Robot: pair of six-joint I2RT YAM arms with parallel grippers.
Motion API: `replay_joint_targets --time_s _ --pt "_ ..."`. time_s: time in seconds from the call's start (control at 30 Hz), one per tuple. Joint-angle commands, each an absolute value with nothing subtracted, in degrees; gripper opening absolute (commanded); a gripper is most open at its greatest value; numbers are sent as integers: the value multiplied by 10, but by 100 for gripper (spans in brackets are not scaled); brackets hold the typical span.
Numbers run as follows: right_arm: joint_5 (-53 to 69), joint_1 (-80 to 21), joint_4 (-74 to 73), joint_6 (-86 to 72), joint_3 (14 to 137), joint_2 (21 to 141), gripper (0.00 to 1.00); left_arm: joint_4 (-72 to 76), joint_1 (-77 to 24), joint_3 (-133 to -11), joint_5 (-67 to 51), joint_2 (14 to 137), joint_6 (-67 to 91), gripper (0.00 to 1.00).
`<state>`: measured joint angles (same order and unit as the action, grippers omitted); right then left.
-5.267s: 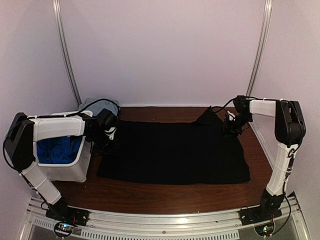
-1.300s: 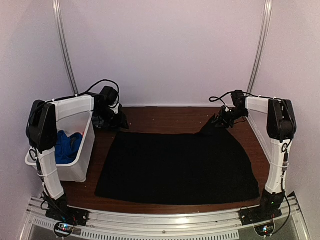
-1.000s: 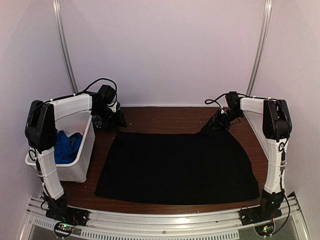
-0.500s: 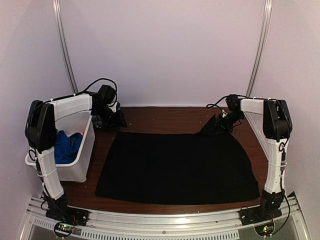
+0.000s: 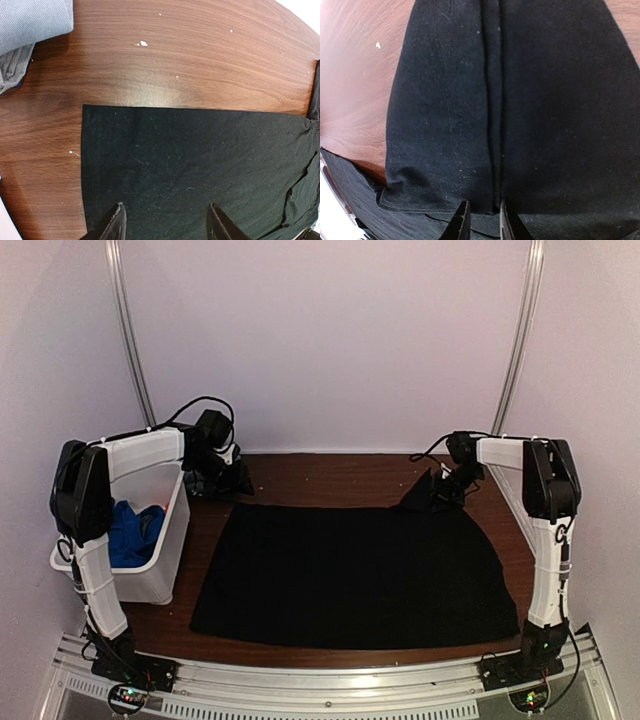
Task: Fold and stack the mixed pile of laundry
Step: Pick up the 1/3-folded T-shirt from the center of the board.
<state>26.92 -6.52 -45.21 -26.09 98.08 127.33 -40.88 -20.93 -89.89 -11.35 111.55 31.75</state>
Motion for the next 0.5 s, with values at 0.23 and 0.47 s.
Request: replay_joint_targets --time_s 0.23,0.47 --pt "279 -74 -449 -270 1028 1287 0 -408 -206 -900 -113 1117 309 56" --pt "388 -82 -314 -329 1048 1265 0 -407 -200 -905 -116 1124 308 56"
